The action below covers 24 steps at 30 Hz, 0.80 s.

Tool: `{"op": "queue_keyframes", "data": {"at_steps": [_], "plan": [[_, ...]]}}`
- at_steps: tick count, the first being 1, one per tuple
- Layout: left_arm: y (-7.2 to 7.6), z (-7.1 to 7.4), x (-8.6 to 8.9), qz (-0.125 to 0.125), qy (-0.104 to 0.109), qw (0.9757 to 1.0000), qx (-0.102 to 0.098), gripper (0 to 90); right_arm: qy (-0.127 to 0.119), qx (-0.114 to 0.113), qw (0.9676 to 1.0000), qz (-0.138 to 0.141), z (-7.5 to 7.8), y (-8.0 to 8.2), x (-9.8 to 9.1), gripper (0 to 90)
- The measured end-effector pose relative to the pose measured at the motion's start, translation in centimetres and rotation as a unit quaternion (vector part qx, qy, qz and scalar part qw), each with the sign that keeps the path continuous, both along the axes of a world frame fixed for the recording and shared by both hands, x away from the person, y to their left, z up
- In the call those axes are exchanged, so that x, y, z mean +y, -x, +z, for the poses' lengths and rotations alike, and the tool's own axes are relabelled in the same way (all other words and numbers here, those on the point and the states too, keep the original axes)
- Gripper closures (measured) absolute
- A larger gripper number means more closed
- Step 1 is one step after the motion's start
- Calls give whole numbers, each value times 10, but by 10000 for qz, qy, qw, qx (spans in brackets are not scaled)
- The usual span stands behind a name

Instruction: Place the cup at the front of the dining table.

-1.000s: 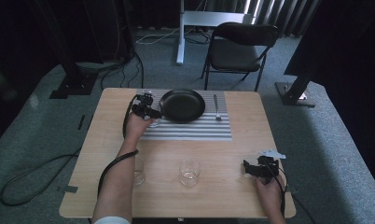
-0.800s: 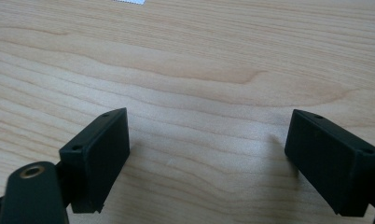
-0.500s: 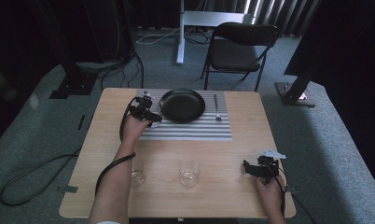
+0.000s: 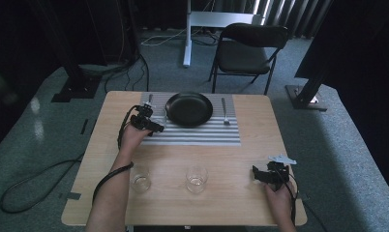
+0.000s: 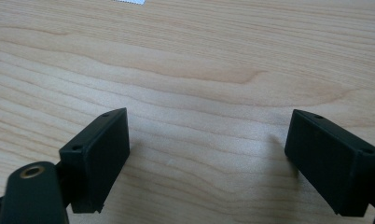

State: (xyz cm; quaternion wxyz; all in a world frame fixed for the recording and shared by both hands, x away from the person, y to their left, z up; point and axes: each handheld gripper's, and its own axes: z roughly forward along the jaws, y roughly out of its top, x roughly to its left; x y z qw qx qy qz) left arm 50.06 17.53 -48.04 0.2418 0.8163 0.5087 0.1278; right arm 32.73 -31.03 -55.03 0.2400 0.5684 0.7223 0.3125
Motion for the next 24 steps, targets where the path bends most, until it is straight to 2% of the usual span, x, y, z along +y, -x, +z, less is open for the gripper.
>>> {"op": "queue_keyframes", "data": {"at_steps": [2,4,8,10,12,22,24], "plan": [[2,0,0,-54,17,10000,-11,88,-1,0,10000,0,0,0,0,133],[4,1,0,-92,-70,9999,-58,88,-1,0,10000,-1,0,0,0,133],[7,-1,3,-40,-31,10000,-50,88,-1,1,10000,-1,0,0,0,133],[9,-3,6,-61,-71,10000,6,88,-1,0,10000,0,0,0,0,133],[12,-4,9,-35,-163,9999,-22,87,1,1,10000,2,0,0,0,133],[24,0,22,-30,-67,9999,-86,88,2,0,10000,2,0,0,0,133],[26,-2,22,-63,-117,9999,-79,88,-4,3,10000,-2,0,0,0,133]]}}
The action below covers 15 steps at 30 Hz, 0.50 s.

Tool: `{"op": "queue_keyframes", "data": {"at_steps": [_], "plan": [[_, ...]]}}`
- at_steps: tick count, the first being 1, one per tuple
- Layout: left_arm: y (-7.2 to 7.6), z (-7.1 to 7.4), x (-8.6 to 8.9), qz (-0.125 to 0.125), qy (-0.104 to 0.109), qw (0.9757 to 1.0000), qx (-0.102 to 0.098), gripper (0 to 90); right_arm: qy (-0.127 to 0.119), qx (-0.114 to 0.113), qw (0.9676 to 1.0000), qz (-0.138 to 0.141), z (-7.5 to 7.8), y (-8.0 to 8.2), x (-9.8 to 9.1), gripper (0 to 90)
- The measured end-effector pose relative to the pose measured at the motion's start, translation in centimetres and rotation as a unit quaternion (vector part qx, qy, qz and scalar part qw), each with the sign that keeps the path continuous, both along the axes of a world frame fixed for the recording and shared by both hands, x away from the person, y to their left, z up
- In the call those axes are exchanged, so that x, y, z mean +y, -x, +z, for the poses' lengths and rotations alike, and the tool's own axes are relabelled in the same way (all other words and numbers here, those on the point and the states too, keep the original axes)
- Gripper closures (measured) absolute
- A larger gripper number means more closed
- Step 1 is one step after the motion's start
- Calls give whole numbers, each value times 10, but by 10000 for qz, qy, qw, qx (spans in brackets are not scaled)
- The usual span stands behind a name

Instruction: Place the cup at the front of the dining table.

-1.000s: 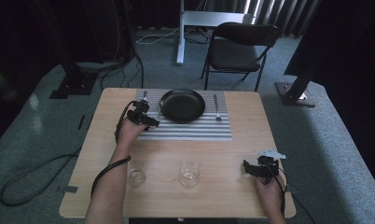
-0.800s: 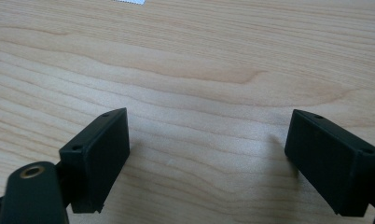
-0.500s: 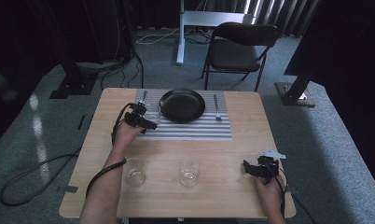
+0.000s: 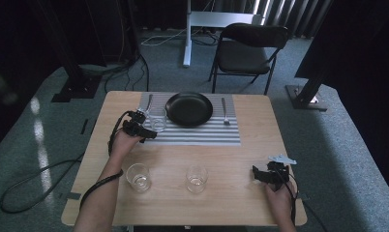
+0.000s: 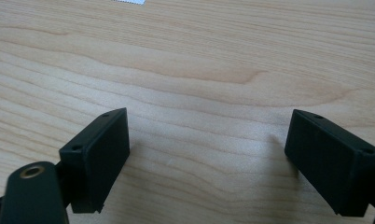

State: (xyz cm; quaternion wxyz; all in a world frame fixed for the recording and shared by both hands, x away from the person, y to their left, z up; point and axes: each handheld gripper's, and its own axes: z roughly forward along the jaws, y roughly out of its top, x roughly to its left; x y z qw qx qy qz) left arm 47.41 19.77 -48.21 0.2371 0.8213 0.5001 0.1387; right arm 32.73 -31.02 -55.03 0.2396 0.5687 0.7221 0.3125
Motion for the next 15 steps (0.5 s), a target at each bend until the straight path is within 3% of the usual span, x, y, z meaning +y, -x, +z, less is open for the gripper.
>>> {"op": "queue_keyframes", "data": {"at_steps": [13,15], "plan": [[11,-11,19,199,18,9998,26,88,1,-1,10000,0,0,0,0,133],[13,-10,22,257,55,9996,-54,88,0,-2,10000,-1,0,0,0,133]]}}
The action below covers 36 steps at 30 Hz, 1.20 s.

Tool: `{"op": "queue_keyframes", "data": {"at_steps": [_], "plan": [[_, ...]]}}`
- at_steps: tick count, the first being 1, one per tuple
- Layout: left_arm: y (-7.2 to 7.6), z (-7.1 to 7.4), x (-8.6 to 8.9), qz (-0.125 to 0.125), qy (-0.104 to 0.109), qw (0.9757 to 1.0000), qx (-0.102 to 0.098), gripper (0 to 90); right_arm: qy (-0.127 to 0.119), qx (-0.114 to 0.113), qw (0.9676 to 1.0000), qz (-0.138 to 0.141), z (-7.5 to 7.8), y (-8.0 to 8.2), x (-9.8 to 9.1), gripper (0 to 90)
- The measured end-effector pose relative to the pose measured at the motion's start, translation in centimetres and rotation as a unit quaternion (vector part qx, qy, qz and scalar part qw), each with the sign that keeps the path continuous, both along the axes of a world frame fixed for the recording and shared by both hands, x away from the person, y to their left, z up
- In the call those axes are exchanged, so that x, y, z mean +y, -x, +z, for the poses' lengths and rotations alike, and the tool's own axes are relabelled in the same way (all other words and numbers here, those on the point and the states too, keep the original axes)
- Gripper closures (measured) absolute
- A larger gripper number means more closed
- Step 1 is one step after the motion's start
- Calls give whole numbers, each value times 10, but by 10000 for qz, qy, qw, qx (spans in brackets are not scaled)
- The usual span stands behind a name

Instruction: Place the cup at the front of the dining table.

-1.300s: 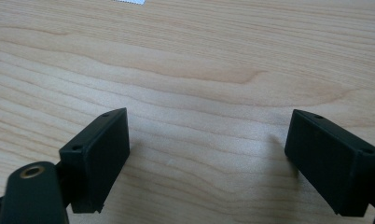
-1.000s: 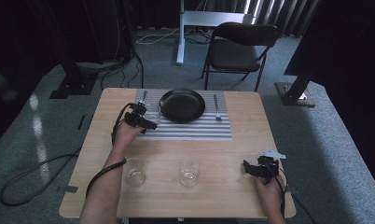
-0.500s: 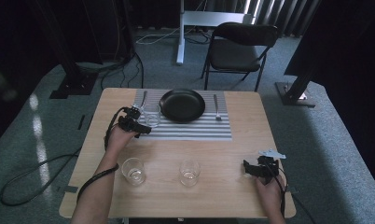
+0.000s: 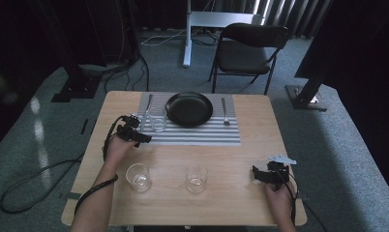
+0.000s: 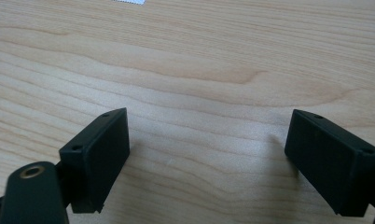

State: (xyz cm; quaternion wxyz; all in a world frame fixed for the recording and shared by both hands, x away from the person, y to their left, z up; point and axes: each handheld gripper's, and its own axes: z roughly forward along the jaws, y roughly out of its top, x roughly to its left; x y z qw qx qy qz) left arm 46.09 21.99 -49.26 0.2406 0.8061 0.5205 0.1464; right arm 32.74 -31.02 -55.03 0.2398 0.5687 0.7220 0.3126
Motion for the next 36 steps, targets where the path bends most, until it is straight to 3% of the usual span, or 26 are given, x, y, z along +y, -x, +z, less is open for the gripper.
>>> {"op": "queue_keyframes", "data": {"at_steps": [19,22,33,36], "plan": [[22,-11,28,234,90,9997,-8,88,1,0,10000,1,0,0,0,133],[26,-11,34,314,25,9994,-156,88,0,2,10000,0,0,0,0,133],[41,-12,54,429,219,9986,-203,88,1,0,10000,0,0,0,0,133],[46,-14,57,384,105,9989,-235,88,-1,1,10000,-1,0,0,0,133]]}}
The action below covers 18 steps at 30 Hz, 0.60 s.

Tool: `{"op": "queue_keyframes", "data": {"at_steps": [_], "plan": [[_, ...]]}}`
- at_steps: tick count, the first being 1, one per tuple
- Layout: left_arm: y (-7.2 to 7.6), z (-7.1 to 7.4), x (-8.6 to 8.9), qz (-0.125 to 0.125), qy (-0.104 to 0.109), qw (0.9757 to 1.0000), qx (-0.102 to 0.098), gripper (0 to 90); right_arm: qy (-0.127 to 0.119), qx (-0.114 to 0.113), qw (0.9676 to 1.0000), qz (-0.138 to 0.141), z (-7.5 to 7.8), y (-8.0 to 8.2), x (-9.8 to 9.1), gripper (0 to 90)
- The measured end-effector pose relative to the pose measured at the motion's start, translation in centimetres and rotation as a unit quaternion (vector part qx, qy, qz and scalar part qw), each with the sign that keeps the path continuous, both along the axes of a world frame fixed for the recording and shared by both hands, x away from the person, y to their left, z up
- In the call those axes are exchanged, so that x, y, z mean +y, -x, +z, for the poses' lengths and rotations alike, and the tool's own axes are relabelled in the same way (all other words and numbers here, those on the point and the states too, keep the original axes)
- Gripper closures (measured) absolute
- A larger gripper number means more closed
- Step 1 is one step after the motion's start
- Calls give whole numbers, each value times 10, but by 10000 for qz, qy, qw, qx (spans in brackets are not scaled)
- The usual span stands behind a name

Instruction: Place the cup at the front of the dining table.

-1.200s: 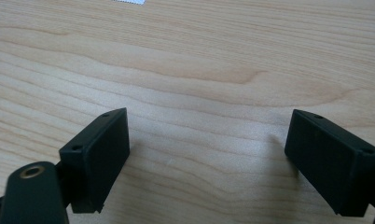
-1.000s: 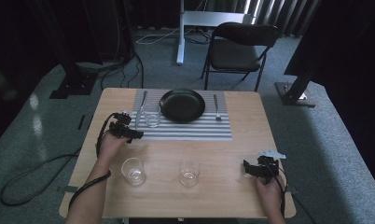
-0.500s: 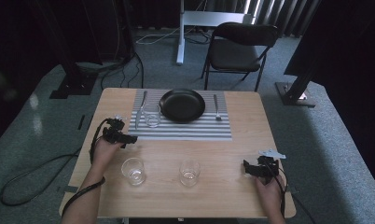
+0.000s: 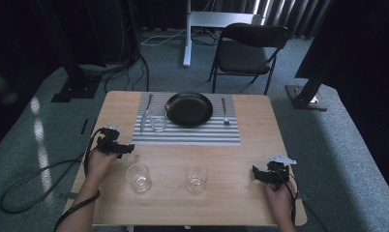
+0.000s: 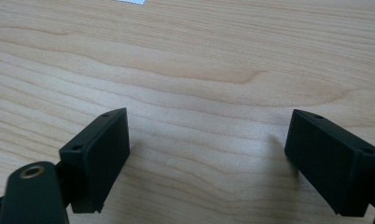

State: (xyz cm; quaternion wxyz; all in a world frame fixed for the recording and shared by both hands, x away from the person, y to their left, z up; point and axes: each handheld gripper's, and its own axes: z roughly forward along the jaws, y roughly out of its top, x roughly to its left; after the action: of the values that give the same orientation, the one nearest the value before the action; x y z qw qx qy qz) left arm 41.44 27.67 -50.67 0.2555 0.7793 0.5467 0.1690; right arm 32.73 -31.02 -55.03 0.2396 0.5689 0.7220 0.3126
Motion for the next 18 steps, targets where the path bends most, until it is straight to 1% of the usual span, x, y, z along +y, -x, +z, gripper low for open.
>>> {"op": "queue_keyframes", "data": {"at_steps": [3,7,8,10,11,13,18], "plan": [[5,-1,6,41,116,9999,-60,88,2,-2,10000,1,0,0,0,133],[11,-3,10,36,128,9999,-84,88,1,-1,10000,1,0,0,0,133],[17,-2,12,50,121,9997,-194,88,2,-2,10000,1,0,0,0,133],[20,-1,14,74,137,9996,-250,88,3,-1,10000,1,0,0,0,133],[23,-1,16,103,200,9994,-281,88,0,0,10000,0,0,0,0,133],[25,-1,18,135,188,9993,-310,88,3,-1,10000,2,0,0,0,133],[37,-5,24,205,166,9989,-397,88,5,-2,10000,4,0,0,0,133]]}}
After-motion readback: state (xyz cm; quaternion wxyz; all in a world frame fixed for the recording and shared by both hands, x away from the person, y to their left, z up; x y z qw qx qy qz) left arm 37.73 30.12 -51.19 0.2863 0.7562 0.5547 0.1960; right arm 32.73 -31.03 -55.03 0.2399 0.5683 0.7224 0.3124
